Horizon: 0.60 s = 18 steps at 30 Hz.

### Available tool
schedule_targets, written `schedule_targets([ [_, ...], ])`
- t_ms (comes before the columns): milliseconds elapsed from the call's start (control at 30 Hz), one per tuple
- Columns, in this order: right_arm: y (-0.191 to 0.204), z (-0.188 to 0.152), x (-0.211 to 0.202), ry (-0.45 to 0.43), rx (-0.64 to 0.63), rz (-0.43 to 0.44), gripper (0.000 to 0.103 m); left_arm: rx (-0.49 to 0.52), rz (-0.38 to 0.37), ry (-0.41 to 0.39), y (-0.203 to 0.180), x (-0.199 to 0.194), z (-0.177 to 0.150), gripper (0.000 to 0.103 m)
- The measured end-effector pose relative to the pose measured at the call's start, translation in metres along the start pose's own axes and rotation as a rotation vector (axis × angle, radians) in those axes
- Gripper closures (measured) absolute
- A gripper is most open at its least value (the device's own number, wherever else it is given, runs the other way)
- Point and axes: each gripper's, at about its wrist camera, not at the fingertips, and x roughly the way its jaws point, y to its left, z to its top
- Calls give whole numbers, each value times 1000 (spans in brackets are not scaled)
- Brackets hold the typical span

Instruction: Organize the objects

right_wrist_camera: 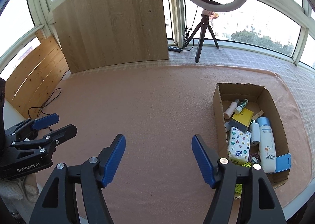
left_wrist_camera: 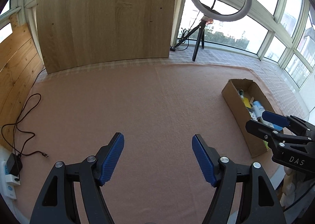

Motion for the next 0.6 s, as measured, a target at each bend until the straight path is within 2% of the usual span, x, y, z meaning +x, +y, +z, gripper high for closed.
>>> schedule_targets([
  [300,28,-15,14,16,-22,-20,36,-56,47,23,35,-10,-27,28],
  [600,38,-20,20,18,-20,-24,36,-72,69,34,47,-10,-37,28],
])
